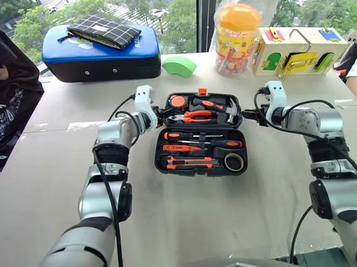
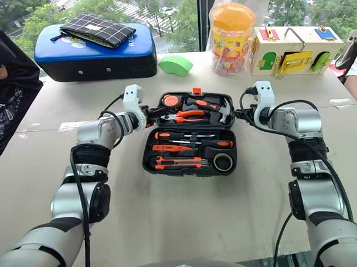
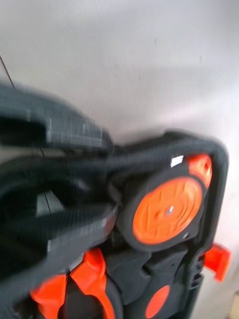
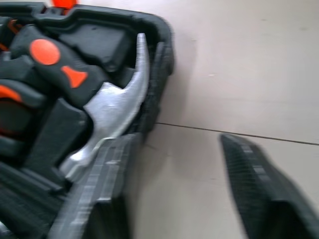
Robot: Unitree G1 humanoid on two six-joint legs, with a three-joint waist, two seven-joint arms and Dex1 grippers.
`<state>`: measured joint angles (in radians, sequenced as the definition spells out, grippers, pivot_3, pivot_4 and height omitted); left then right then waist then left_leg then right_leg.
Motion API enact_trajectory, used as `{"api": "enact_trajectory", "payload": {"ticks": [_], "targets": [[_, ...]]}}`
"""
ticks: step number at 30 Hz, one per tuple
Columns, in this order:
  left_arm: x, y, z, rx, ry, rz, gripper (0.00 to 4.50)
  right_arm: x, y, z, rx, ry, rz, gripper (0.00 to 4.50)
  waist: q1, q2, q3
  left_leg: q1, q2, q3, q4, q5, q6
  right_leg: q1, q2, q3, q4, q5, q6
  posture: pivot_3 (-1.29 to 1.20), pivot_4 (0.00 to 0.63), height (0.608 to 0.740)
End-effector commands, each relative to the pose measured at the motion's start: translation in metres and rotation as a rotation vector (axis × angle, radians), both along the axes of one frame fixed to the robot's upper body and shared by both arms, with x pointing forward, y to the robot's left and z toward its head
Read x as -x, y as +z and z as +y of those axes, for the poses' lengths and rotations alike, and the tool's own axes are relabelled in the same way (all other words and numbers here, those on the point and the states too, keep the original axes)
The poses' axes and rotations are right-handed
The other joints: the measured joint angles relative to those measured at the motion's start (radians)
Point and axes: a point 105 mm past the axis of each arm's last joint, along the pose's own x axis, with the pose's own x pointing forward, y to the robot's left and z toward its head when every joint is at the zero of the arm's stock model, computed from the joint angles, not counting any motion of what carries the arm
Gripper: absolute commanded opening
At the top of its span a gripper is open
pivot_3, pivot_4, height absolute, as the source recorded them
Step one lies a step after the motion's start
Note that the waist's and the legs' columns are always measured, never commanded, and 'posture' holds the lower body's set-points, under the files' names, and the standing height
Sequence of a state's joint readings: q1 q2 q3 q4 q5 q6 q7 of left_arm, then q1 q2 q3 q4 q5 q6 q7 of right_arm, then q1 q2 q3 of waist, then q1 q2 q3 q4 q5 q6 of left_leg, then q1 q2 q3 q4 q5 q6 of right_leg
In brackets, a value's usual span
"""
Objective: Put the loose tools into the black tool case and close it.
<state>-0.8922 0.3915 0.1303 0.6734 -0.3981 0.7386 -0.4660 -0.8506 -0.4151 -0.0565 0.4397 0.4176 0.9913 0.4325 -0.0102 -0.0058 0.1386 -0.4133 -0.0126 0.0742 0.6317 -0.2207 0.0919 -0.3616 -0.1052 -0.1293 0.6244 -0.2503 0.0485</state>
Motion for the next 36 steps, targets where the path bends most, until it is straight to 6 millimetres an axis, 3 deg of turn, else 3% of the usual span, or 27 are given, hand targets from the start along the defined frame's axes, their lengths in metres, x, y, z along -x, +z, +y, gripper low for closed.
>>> {"api": "enact_trajectory", "payload": {"ticks": [1,2,4,9,16,19,22,24,26,36], "targets": [[0.005,0.008,-0.003,0.047,-0.048,-0.005,0.01,-0.004,0.011,0.0,-0.043,0.006,-0.033,0.51,-0.001,0.0,0.0,0.0,0.0,0.0,0.0,0.0,0.0,0.0,0.0,0.0,0.001,0.0,0.0,0.0,0.15,0.74],[0.006,0.008,-0.003,0.047,-0.057,-0.004,0.0,-0.003,0.014,0.001,-0.055,0.018,-0.042,0.05,-0.001,0.0,0.0,0.0,0.0,0.0,0.0,0.0,0.0,0.0,0.0,0.0,0.001,0.0,0.0,0.0,0.15,0.74],[0.009,0.008,-0.004,0.043,-0.07,-0.006,0.0,-0.002,0.019,-0.001,-0.051,0.035,-0.067,0.21,-0.002,0.0,0.0,-0.001,0.0,0.0,0.0,0.0,-0.001,-0.001,0.0,0.0,0.0,0.0,0.0,0.0,0.15,0.74],[0.018,0.002,-0.011,0.035,-0.101,-0.004,0.0,0.001,0.025,0.009,-0.098,0.077,-0.046,2.37,-0.004,0.0,0.0,-0.001,0.0,-0.001,-0.004,0.002,0.003,-0.001,0.0,0.0,-0.001,0.0,0.0,0.0,0.15,0.74],[0.023,0.0,-0.011,0.033,-0.108,-0.004,0.0,-0.008,0.028,0.017,-0.136,0.065,-0.038,2.37,0.001,0.001,0.001,-0.001,-0.001,-0.001,-0.003,0.001,0.001,0.0,0.0,0.0,-0.003,0.0,0.0,0.0,0.15,0.74],[0.024,0.0,-0.01,0.031,-0.105,-0.005,0.0,-0.009,0.018,0.016,-0.08,0.057,-0.023,2.37,-0.001,0.001,0.001,-0.001,-0.001,-0.001,-0.003,0.0,0.0,0.0,0.0,0.001,-0.003,0.0,0.0,0.0,0.15,0.74],[0.025,-0.001,-0.009,0.029,-0.105,-0.01,0.0,-0.01,0.004,0.011,-0.047,0.042,-0.002,1.54,-0.001,0.001,0.001,-0.001,-0.001,-0.001,-0.003,0.001,0.001,0.0,0.0,0.001,-0.002,0.0,0.0,0.0,0.15,0.74],[0.026,-0.001,-0.009,0.03,-0.105,-0.013,0.0,-0.01,0.003,0.009,-0.051,0.042,-0.001,0.6,-0.002,0.001,0.001,0.0,-0.001,-0.001,-0.003,0.001,0.002,0.0,0.0,0.001,-0.002,0.0,0.0,0.0,0.15,0.74],[0.027,-0.001,-0.008,0.028,-0.105,-0.013,0.0,-0.011,0.003,0.008,-0.045,0.039,-0.001,0.05,-0.002,0.001,0.0,0.0,-0.001,-0.001,-0.003,0.002,0.003,0.0,0.0,0.001,-0.002,0.0,0.0,0.0,0.15,0.74],[0.031,0.005,-0.016,0.042,-0.162,-0.065,0.0,-0.009,0.007,0.013,-0.06,0.071,-0.042,0.05,-0.001,0.001,0.0,0.0,-0.001,-0.001,-0.001,0.0,-0.001,0.0,0.0,0.002,-0.001,0.0,0.0,0.0,0.15,0.74]]}}
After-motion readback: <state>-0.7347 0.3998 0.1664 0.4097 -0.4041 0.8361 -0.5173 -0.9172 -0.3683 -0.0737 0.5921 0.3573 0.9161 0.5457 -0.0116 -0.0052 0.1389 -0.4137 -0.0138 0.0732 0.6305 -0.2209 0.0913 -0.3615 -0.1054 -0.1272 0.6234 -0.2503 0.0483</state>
